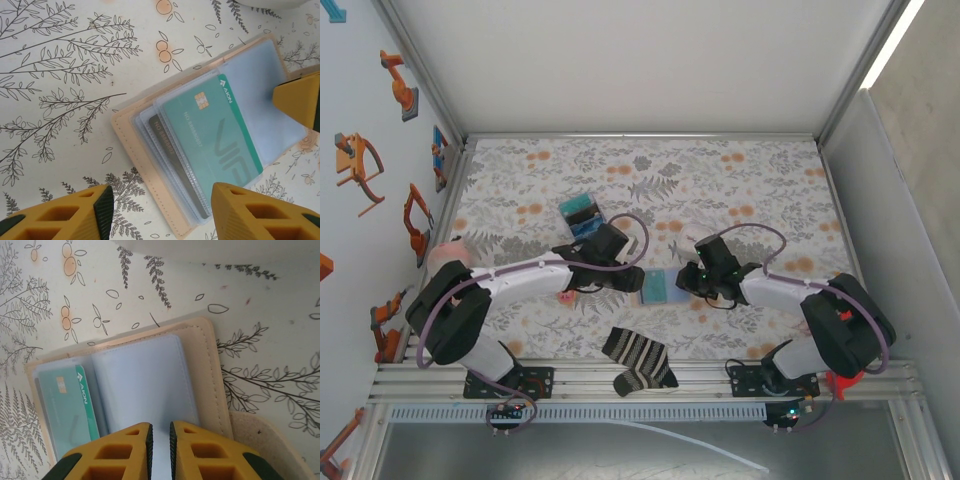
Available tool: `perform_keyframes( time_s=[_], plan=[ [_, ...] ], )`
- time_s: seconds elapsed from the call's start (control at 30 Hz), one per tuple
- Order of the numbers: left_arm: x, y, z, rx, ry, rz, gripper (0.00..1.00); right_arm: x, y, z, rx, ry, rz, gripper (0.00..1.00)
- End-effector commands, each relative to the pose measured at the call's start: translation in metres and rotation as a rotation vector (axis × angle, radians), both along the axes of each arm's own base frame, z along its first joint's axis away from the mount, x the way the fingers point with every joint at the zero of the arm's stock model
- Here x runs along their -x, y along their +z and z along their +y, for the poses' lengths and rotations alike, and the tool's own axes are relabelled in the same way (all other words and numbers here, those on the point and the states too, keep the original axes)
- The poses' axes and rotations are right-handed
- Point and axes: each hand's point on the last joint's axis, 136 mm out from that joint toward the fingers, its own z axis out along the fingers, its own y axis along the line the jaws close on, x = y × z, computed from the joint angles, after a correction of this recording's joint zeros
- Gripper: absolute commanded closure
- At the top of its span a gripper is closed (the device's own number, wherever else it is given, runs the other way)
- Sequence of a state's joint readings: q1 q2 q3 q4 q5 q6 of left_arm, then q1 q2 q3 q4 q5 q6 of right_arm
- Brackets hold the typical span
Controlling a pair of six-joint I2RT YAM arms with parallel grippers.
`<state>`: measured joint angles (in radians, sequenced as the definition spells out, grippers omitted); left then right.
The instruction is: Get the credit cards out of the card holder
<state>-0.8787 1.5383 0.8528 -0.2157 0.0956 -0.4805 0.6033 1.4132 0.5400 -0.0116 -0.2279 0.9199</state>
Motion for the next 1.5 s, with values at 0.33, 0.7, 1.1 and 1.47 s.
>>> perform_keyframes(
  time_s=[0.33,0.7,1.1,1.47],
  plan=[
    [0.006,-0.016,-0.006,-0.001,-0.006,0.008,0.54,0.001,0.045,0.001,-0.073,0.024,-0.103,0.76],
    [0.007,-0.027,-0.012,-0.033,-0.026,0.001,0.63,0.006,0.045,0.019,-0.148,0.072,-0.119,0.75],
    [0.010,-0.034,-0.012,-0.049,-0.050,0.021,0.69,0.005,0.028,0.048,-0.195,0.128,-0.078,0.74],
    [0.011,-0.032,-0.012,-0.061,-0.062,0.014,0.71,0.008,0.012,0.043,-0.162,0.102,-0.041,0.77]
  ],
)
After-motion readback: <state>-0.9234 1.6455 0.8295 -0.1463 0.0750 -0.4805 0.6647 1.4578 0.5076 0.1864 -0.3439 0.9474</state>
